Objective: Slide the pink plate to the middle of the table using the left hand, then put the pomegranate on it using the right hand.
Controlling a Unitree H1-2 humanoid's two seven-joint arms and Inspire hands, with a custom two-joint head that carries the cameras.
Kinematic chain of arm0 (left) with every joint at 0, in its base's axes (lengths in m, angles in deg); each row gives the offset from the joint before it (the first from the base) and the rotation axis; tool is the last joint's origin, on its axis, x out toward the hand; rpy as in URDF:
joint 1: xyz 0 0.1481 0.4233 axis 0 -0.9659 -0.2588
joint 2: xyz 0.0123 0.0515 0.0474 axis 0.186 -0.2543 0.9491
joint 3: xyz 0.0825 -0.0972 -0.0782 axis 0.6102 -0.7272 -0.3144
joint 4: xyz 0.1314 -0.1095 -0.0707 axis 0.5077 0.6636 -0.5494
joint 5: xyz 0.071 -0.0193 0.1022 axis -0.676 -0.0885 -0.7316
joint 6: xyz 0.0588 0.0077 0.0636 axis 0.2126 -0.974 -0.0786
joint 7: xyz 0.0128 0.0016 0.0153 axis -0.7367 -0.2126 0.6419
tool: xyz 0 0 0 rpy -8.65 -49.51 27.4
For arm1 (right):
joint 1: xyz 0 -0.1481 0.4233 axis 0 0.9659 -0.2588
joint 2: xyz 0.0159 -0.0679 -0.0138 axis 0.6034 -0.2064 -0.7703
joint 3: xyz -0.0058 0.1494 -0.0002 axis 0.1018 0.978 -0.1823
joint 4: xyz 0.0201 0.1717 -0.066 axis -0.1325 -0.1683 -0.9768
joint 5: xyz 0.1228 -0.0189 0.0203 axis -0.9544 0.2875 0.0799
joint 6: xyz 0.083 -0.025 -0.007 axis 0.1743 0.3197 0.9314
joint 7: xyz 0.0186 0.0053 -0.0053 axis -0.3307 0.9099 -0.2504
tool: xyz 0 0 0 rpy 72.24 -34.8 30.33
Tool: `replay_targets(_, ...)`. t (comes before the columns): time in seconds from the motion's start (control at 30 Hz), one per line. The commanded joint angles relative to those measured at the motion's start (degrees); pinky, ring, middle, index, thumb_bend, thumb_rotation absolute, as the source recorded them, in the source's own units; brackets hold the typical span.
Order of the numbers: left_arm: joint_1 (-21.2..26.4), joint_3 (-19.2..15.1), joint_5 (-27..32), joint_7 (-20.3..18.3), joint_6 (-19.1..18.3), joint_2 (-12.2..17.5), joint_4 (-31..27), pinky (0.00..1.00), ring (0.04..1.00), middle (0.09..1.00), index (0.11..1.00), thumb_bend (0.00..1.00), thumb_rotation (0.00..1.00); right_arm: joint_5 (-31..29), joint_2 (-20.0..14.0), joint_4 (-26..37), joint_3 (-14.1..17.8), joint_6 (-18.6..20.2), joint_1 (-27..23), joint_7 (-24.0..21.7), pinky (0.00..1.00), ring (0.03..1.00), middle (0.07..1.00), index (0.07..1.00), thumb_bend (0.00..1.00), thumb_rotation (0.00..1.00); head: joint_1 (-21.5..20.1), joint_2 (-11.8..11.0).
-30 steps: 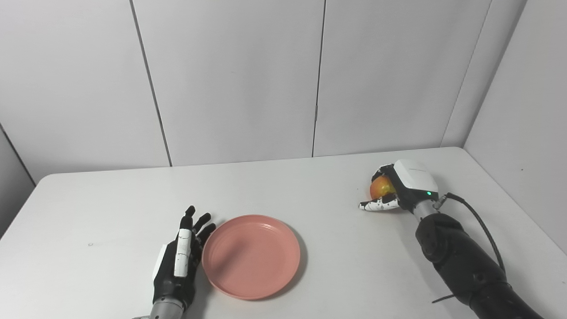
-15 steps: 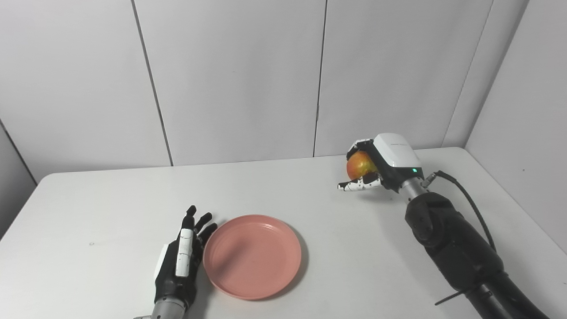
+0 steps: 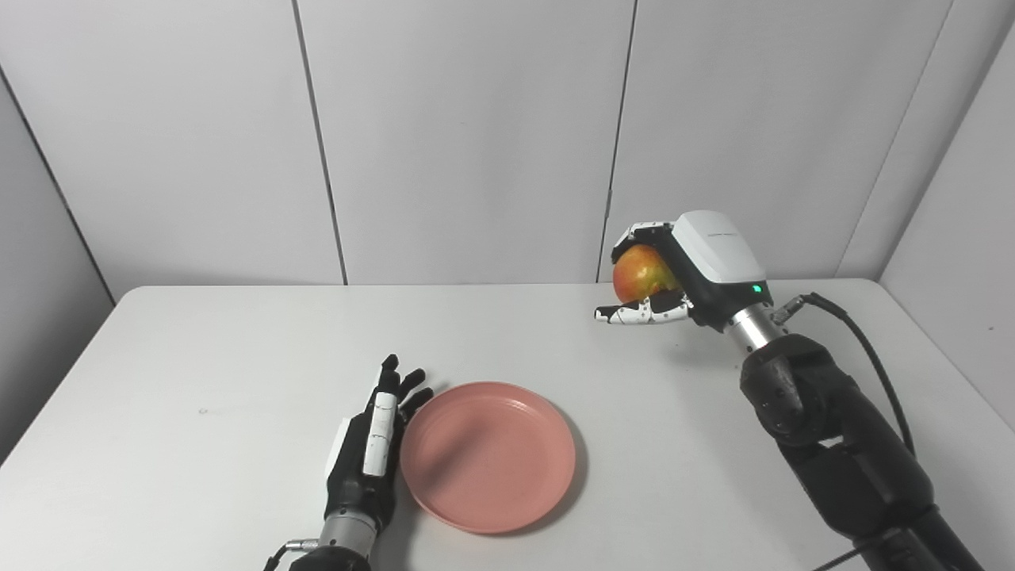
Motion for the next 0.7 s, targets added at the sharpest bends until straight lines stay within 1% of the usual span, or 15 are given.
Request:
replay_targets(0.0, 2.0, 1.0, -1.2, 0.4, 1.2, -1.3, -0.3, 0.85, 0.864, 0.903, 1.0, 0.92, 0.95, -1.4, 0.2, 3.4, 0.9, -1.4, -2.9, -0.8, 0.19, 0.247, 0.315, 0.378, 0.51, 0.37, 0.0, -0.1)
replay_targets(0.1, 2.0, 1.3, -2.1, 0.8, 1.3, -1.7, -0.3, 0.83, 0.858, 0.899, 1.0, 0.93, 0.96, -5.2, 1.4, 6.0, 1.8, -0.6, -2.0, -3.6, 0.18, 0.232, 0.3, 0.356, 0.52, 0.35, 1.6, 0.1)
replay_targets(0.13, 2.0, 1.4, -2.4, 0.9, 1.4, -1.7, -0.2, 0.82, 0.856, 0.898, 1.0, 0.93, 0.96, -5.9, 1.7, 7.2, 1.8, -0.2, -1.7, -4.6, 0.18, 0.229, 0.298, 0.354, 0.52, 0.33, 2.2, 0.2)
replay_targets(0.2, 2.0, 1.5, -3.0, 1.0, 1.4, -1.8, -0.2, 0.79, 0.846, 0.898, 1.0, 0.96, 0.96, -6.6, 2.3, 9.1, 1.8, 0.3, -1.2, -6.1, 0.17, 0.225, 0.296, 0.358, 0.52, 0.35, 2.2, 0.2)
replay_targets(0.23, 2.0, 1.6, -3.3, 1.1, 1.3, -1.9, -0.2, 0.79, 0.844, 0.899, 1.0, 0.95, 0.96, -6.9, 2.6, 10.1, 1.8, 0.5, -0.9, -6.8, 0.18, 0.225, 0.298, 0.363, 0.52, 0.35, 2.7, 0.1)
replay_targets(0.27, 2.0, 1.7, -3.4, 1.1, 1.2, -2.0, -0.2, 0.78, 0.845, 0.899, 1.0, 0.94, 0.96, -7.0, 2.8, 11.0, 1.8, 0.7, -0.6, -7.4, 0.18, 0.23, 0.303, 0.367, 0.52, 0.35, 3.5, 0.0)
replay_targets(0.37, 2.0, 2.0, -4.1, 1.5, 1.4, -2.1, -0.1, 0.78, 0.842, 0.894, 1.0, 0.9, 0.97, -6.8, 3.5, 12.9, 1.5, 0.8, 0.3, -8.8, 0.22, 0.262, 0.329, 0.385, 0.53, 0.35, 3.9, 0.0)
replay_targets(0.4, 1.9, 2.1, -4.3, 1.5, 1.4, -2.2, -0.1, 0.77, 0.839, 0.896, 1.0, 0.93, 0.97, -6.7, 3.7, 13.5, 1.4, 1.1, 0.5, -9.4, 0.23, 0.274, 0.339, 0.399, 0.54, 0.33, 4.4, -0.1)
replay_targets(0.5, 1.8, 2.2, -4.7, 1.7, 1.6, -2.3, -0.1, 0.77, 0.837, 0.898, 1.0, 0.96, 0.97, -6.2, 4.3, 14.7, 0.9, 1.1, 1.1, -10.7, 0.23, 0.278, 0.343, 0.406, 0.54, 0.3, 4.9, -0.1)
replay_targets(0.6, 1.9, 2.2, -4.8, 1.9, 1.8, -2.5, -0.1, 0.78, 0.832, 0.894, 1.0, 0.97, 0.96, -5.9, 4.9, 15.1, 0.4, 0.4, 1.5, -11.5, 0.23, 0.28, 0.345, 0.403, 0.53, 0.31, 4.9, -0.1)
replay_targets(0.67, 1.7, 2.1, -4.6, 1.9, 1.7, -2.6, -0.3, 0.79, 0.828, 0.889, 1.0, 0.95, 0.96, -5.9, 5.4, 15.6, -0.1, 0.4, 1.8, -12.3, 0.24, 0.289, 0.356, 0.403, 0.52, 0.33, 5.2, -0.1)
